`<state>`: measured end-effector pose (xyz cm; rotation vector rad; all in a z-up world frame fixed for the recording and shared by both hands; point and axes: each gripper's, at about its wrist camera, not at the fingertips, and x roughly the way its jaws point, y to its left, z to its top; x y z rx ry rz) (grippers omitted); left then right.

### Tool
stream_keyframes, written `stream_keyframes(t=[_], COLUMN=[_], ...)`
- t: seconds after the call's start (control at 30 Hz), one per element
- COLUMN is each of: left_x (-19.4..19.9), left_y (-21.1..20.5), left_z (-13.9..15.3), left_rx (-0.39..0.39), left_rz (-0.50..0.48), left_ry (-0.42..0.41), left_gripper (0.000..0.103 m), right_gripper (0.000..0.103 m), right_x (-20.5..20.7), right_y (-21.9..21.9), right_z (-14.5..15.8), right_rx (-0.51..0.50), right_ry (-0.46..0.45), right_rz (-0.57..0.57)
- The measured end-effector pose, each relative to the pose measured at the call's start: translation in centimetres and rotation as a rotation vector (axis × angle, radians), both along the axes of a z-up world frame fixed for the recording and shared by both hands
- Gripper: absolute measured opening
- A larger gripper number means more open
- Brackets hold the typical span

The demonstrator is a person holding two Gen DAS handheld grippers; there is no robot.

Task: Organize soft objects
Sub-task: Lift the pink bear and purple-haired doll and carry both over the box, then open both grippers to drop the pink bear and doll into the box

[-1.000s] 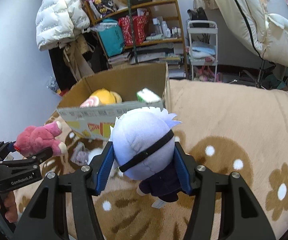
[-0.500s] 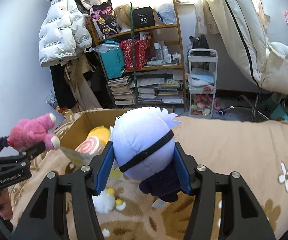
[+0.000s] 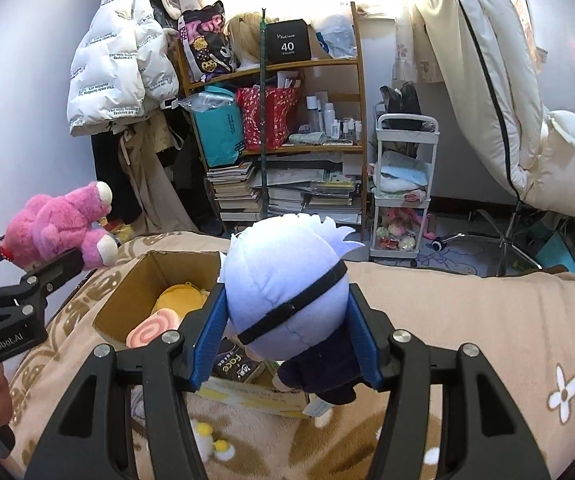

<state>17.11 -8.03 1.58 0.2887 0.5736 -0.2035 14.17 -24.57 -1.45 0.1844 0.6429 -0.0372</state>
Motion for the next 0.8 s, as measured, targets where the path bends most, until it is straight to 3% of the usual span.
stream_keyframes(t=[0.53,0.8], left_x=[3.2,3.8], left_y=[0.7,1.6], left_z=[-4.3,-4.8], left_rx=[-0.026,-0.103], left_rz=[0.005,0.011], left_ry=[0.120,0.167], left_gripper=[0.088,0.088], right_gripper=[0.063,0.064], right_x=[2.7,2.6], right_y=[1.3,1.2], right_z=[-3.2,-2.9], right_rx=[0.002,0.045], right_ry=[0.056,0.032], right_rz=[0.075,0.091])
